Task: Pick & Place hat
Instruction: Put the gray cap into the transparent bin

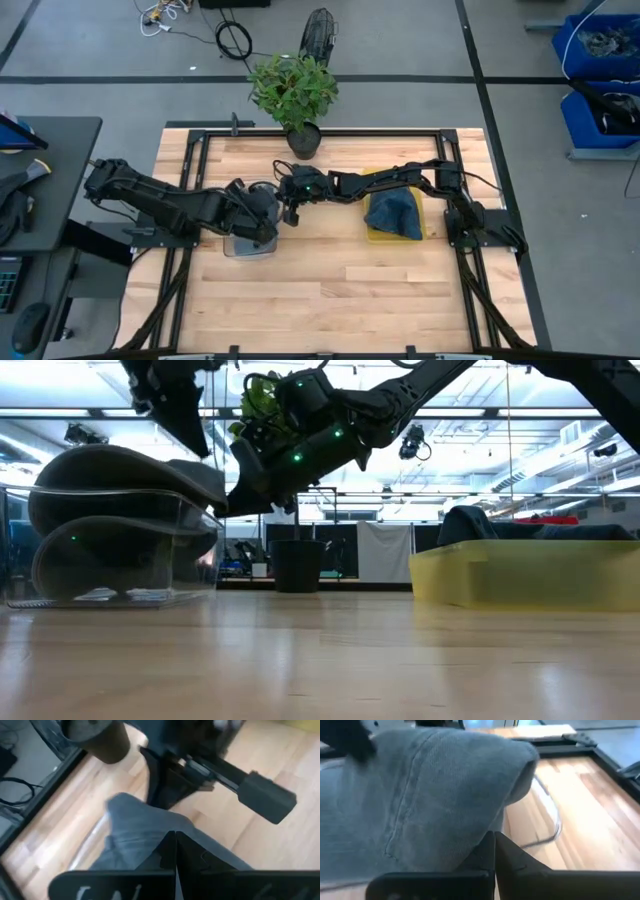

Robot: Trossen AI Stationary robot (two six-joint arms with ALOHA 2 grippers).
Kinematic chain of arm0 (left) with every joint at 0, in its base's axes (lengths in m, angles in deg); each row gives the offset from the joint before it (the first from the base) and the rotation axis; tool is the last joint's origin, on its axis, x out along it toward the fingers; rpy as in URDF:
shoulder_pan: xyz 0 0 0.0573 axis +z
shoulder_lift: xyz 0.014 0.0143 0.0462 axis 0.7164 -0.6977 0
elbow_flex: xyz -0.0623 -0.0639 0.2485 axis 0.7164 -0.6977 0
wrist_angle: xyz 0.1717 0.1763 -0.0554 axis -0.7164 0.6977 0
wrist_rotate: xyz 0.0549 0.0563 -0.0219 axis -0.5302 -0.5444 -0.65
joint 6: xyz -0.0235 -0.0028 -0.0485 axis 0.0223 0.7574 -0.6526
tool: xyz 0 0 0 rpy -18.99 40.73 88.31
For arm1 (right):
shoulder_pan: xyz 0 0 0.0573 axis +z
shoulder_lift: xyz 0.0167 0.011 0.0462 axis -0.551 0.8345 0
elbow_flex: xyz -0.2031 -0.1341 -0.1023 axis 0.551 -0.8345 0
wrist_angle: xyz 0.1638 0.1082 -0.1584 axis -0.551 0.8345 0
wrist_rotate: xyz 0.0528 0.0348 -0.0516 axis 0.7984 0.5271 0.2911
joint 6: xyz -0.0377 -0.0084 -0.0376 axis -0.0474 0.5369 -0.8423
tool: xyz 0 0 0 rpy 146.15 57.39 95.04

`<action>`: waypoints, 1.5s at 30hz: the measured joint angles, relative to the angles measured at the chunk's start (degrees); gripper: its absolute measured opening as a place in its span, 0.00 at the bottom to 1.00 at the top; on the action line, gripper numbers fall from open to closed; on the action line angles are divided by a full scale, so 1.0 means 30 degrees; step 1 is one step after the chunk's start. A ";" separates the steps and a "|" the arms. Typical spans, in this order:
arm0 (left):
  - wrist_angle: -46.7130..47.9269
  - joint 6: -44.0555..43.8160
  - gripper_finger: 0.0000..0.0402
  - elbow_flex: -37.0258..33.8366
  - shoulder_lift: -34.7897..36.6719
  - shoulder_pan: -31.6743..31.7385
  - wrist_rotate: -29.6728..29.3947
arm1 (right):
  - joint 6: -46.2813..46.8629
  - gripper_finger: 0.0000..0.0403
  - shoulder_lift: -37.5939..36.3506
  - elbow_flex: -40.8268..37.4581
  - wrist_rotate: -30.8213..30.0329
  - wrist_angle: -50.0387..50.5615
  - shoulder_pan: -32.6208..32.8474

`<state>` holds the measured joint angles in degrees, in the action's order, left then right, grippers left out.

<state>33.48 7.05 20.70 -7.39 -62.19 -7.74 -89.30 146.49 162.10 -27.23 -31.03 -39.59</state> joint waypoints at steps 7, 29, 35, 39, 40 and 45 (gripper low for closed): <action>-0.1649 0.0156 0.01 -0.1525 0.0000 0.0944 0.0931 | -0.0003 0.00 0.0000 -0.0007 0.0010 -0.0826 0.0036; 0.4286 -0.4414 0.01 -0.1652 0.0000 0.2035 0.4749 | -0.0673 0.00 0.0000 -0.0015 0.0461 -0.0273 -0.0197; 0.5770 -0.5252 0.01 -0.1652 0.0000 0.2027 0.5318 | -0.0679 0.00 -0.0007 -0.0015 0.0454 0.0455 -0.0199; 0.8202 -0.7475 0.01 -0.1651 0.0000 0.1885 0.5894 | -0.0680 0.00 -0.0007 -0.0022 0.0454 0.0937 -0.0287; 0.8709 -0.8043 0.01 -0.1657 0.0006 0.1828 0.6055 | -0.0680 0.00 -0.0007 -0.0022 0.0454 0.1021 -0.0317; 1.0313 -0.9993 0.01 -0.1654 0.0007 0.1346 0.7997 | -0.0679 0.00 -0.0010 -0.0022 0.0292 0.1174 -0.0367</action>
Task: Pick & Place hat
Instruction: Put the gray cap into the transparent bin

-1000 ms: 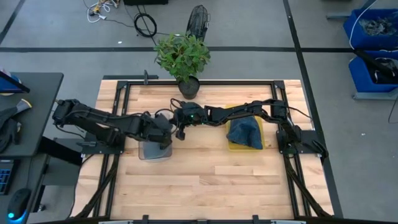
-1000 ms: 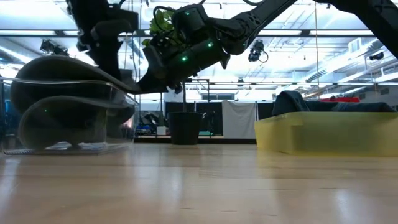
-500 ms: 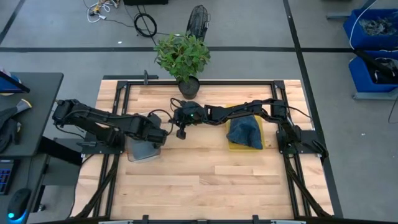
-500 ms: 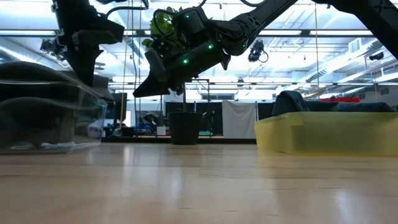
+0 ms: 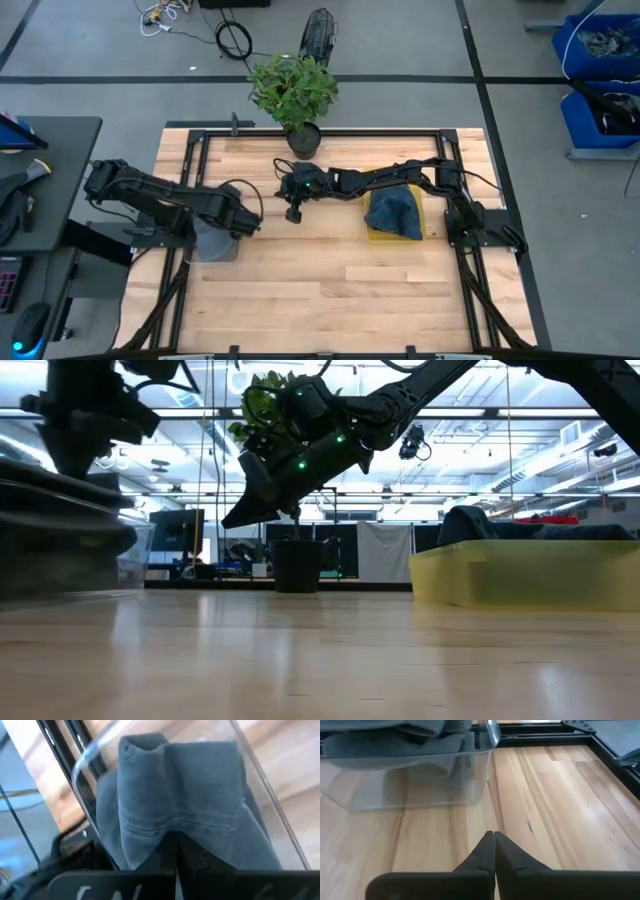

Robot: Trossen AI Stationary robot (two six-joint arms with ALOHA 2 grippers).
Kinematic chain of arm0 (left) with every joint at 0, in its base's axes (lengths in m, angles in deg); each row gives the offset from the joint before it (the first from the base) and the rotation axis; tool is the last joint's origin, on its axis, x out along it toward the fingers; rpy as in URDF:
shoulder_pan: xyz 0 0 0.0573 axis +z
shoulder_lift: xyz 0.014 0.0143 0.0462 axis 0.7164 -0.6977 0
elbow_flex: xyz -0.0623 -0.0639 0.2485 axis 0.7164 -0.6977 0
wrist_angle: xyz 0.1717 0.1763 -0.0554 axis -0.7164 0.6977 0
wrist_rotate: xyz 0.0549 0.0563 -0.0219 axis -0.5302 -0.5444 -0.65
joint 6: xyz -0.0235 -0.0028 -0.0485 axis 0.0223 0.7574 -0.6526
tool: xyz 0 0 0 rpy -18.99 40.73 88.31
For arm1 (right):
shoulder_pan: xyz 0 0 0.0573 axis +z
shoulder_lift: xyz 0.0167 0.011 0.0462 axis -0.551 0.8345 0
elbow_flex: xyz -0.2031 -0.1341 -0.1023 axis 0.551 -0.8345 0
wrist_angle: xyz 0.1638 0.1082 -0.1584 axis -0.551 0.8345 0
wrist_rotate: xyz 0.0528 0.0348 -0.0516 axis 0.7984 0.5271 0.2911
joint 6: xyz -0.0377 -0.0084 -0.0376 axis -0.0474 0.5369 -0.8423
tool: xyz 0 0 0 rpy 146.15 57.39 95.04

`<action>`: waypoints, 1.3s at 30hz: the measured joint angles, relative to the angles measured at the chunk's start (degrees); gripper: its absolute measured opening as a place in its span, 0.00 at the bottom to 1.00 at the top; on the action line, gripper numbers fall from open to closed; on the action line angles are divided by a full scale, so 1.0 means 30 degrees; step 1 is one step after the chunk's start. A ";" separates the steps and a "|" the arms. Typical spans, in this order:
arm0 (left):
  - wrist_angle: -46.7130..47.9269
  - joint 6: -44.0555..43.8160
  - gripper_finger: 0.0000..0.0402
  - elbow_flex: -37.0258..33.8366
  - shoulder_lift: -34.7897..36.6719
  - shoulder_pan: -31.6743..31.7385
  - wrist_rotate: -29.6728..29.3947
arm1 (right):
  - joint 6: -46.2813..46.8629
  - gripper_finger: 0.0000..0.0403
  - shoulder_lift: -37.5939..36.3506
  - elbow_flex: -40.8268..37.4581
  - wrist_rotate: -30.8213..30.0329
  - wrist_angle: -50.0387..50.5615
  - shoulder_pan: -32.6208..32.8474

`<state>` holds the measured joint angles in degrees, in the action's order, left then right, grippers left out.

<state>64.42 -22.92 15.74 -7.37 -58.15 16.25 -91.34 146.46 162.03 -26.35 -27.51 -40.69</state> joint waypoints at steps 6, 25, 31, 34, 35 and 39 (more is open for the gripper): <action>0.0126 -0.0436 0.01 0.0002 0.0000 -0.0463 0.0837 | -0.0001 0.00 -0.0005 0.0000 0.0009 -0.0011 0.0010; -0.4561 -0.1561 0.00 -0.3751 -0.0732 -0.0436 0.0491 | -0.0021 0.01 -0.0574 -0.0029 0.0009 0.1043 0.0128; -0.7004 -0.1747 0.00 -0.5128 -0.0576 -0.0412 0.0739 | -0.0395 0.01 -0.1524 -0.0029 0.0014 0.1763 0.0168; -0.8519 -0.1241 0.00 -0.5617 -0.0593 -0.0426 0.0866 | -0.0421 0.01 -0.1983 -0.0029 0.0018 0.2158 0.0272; -0.8702 -0.1081 0.00 -0.5584 -0.0677 -0.0426 0.0886 | -0.0528 0.01 -0.2184 -0.0029 0.0016 0.2471 0.0319; -0.8374 -0.0778 0.00 -0.5153 -0.0504 -0.0463 0.0742 | -0.1237 0.01 -0.3365 -0.0029 0.0016 0.3994 0.0580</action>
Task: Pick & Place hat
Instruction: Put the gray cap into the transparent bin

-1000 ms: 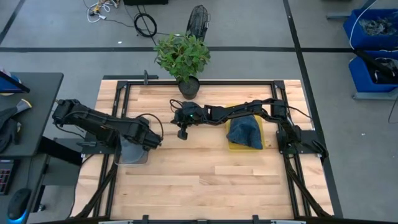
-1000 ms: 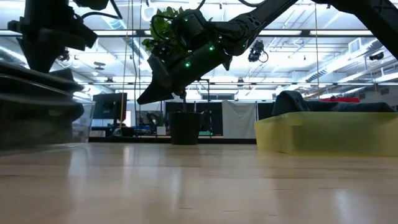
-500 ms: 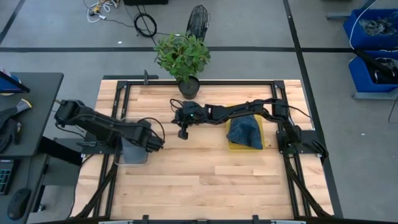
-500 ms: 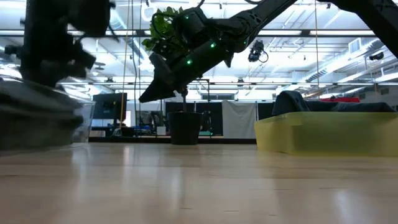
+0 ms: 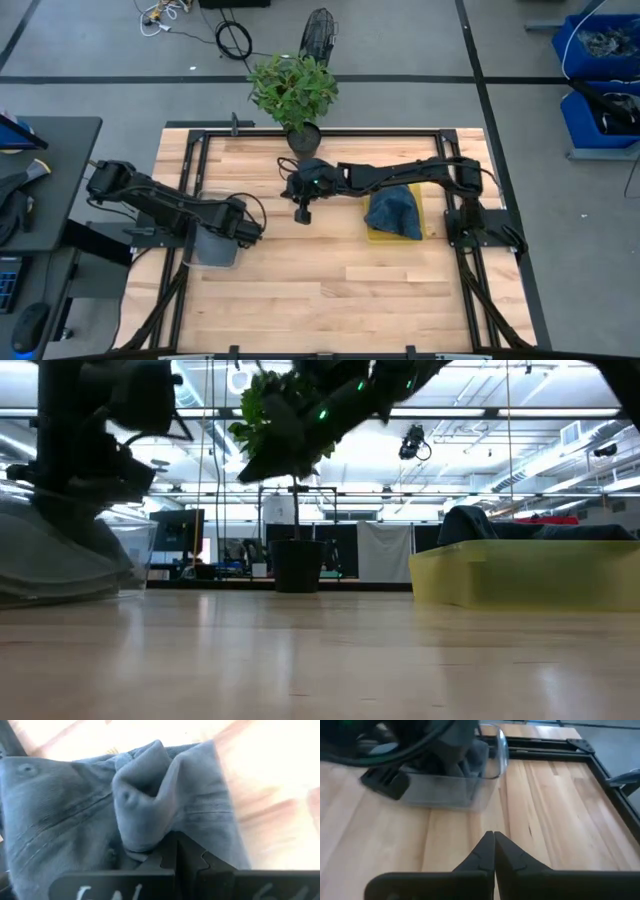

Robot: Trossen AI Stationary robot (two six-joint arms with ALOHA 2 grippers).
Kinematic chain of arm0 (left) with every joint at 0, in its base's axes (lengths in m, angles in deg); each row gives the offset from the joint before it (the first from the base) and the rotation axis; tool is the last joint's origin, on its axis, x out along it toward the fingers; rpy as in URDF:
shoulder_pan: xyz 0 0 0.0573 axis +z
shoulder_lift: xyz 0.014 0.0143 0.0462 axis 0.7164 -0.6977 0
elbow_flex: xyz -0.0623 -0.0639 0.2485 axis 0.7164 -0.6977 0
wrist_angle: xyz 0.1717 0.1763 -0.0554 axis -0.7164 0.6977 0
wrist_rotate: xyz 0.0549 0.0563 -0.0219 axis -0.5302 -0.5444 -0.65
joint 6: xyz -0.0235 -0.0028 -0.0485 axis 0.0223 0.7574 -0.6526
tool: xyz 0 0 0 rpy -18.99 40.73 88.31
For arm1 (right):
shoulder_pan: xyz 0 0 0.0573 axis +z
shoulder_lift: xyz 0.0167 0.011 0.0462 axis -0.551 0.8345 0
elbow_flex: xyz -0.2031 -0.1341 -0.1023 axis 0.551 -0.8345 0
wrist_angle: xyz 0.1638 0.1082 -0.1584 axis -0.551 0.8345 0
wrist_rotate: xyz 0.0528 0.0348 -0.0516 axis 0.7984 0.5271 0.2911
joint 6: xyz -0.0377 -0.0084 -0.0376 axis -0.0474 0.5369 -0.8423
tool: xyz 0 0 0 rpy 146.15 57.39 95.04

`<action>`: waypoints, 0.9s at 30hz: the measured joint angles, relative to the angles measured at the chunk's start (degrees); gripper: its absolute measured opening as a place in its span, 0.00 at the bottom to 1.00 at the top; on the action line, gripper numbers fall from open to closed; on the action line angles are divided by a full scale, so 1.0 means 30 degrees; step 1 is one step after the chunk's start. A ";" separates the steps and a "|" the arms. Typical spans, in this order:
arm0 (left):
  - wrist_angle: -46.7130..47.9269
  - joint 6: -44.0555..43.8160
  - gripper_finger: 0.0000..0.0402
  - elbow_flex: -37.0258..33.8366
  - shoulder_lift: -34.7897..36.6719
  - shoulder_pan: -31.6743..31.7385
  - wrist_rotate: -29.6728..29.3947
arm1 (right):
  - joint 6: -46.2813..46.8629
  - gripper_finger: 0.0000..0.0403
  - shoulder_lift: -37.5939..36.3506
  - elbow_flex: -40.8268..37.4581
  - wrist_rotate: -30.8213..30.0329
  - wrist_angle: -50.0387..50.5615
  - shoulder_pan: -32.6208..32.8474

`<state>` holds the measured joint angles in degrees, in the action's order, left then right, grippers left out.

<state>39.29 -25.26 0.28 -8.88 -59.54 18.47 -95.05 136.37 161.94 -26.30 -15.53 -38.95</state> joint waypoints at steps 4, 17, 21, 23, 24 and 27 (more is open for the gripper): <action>0.1100 0.0712 0.00 0.1634 0.0034 -0.0281 -0.0339 | -0.0584 0.01 -0.1783 0.0007 0.0007 0.2614 0.0194; 0.1391 0.0696 0.00 0.3286 -0.0205 -0.0591 -0.1162 | -0.0724 0.01 -0.8233 0.0036 -0.0008 0.8342 0.1028; -0.0565 0.0994 0.00 0.2163 -0.0283 -0.0474 -0.0240 | -0.0600 0.01 -0.9405 0.0036 -0.0010 0.9870 0.1349; -0.1806 0.1646 0.00 0.1854 -0.0283 -0.0474 -0.0249 | -0.0600 0.01 -0.9946 0.0036 -0.0008 1.0392 0.1477; -0.2389 0.1940 0.01 0.1827 -0.0283 -0.0481 -0.0399 | -0.0600 0.01 -1.0189 0.0036 -0.0002 1.0565 0.1534; -0.3910 0.2893 0.01 0.2018 -0.0275 -0.0317 -0.0931 | -0.0600 0.01 -1.0858 0.0036 -0.0008 1.0874 0.1550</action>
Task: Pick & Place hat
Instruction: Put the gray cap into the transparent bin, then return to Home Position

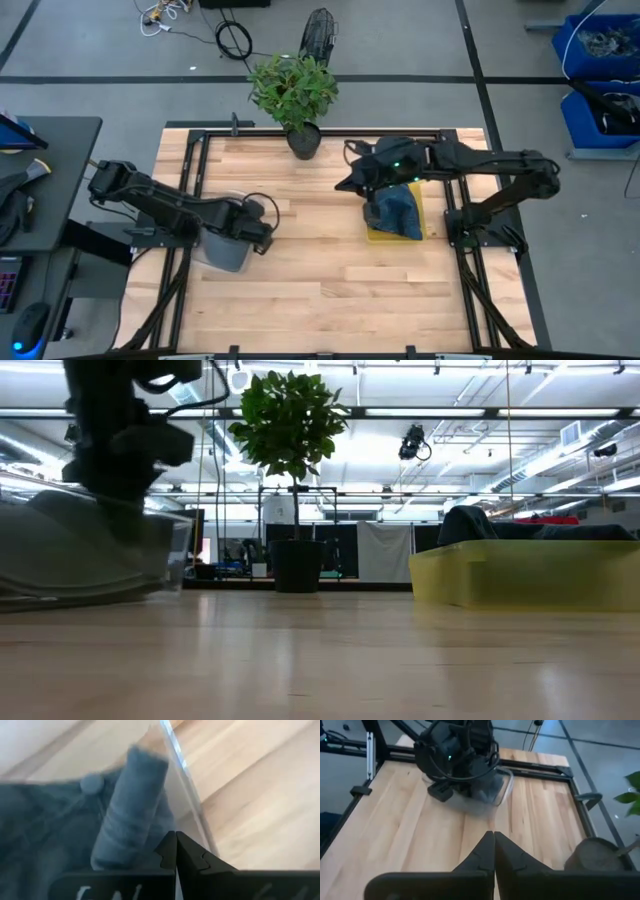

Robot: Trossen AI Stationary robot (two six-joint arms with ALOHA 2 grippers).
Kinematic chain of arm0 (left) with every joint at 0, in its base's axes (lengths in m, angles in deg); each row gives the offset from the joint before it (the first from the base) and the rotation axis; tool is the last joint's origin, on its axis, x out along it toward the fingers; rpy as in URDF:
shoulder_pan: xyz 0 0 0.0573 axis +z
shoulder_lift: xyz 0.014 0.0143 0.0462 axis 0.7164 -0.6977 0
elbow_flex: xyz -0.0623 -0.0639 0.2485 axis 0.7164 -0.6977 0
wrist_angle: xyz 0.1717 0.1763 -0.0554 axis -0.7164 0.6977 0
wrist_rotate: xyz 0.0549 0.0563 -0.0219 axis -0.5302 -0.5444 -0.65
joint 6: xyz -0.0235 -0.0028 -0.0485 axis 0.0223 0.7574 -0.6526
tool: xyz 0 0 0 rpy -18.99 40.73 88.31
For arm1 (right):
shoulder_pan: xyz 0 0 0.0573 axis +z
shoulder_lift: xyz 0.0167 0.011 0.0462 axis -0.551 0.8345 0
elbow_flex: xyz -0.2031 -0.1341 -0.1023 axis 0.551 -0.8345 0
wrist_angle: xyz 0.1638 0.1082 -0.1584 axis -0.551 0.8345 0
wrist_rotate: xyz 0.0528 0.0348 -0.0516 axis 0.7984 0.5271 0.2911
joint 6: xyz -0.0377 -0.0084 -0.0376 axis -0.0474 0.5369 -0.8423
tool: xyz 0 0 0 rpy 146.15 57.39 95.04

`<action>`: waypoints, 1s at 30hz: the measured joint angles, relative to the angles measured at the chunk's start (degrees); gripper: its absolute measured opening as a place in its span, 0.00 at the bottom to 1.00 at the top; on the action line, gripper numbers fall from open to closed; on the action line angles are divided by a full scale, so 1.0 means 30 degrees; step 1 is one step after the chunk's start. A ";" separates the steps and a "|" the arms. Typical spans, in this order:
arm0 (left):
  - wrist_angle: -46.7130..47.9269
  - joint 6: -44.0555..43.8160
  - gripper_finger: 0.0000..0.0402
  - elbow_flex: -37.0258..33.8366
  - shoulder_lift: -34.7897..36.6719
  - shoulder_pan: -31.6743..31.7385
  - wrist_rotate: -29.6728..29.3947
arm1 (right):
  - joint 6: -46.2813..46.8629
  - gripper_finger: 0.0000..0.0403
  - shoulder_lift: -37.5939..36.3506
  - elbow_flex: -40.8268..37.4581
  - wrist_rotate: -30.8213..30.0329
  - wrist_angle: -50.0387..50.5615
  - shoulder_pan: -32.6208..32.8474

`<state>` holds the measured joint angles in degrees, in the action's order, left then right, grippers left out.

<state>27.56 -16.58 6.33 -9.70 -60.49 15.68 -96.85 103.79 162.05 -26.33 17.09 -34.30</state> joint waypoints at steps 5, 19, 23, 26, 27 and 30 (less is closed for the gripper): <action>-0.1303 0.1269 0.01 0.0407 0.0022 0.1181 -0.0474 | 0.0000 0.01 -0.0777 0.0000 -0.0007 -0.0023 -0.0007; -0.5061 0.5330 0.01 0.0422 0.0022 0.6058 -0.2043 | 0.0007 0.01 -0.1016 0.0000 -0.0007 0.1541 -0.0007; -0.5040 0.7185 0.01 0.0440 0.0146 0.6698 -0.2081 | 0.0329 0.01 -0.1016 0.0000 -0.0006 0.2291 -0.0007; -0.4874 0.8119 0.01 0.1086 0.0733 0.6548 -0.2091 | 0.0513 0.01 -0.1016 0.0000 -0.0004 0.2918 0.0035; -0.4637 0.8457 0.01 0.1423 0.1097 0.6371 -0.2100 | 0.0583 0.01 -0.1033 -0.0003 -0.0009 0.3177 0.0123; -0.4101 1.0282 0.01 0.2807 0.2381 0.5451 -0.2071 | 0.0940 0.00 -0.1346 -0.0007 -0.0064 0.3785 0.0535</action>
<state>15.26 14.27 14.75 -2.56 -44.13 9.47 -94.03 99.76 162.03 -26.52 28.45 -32.69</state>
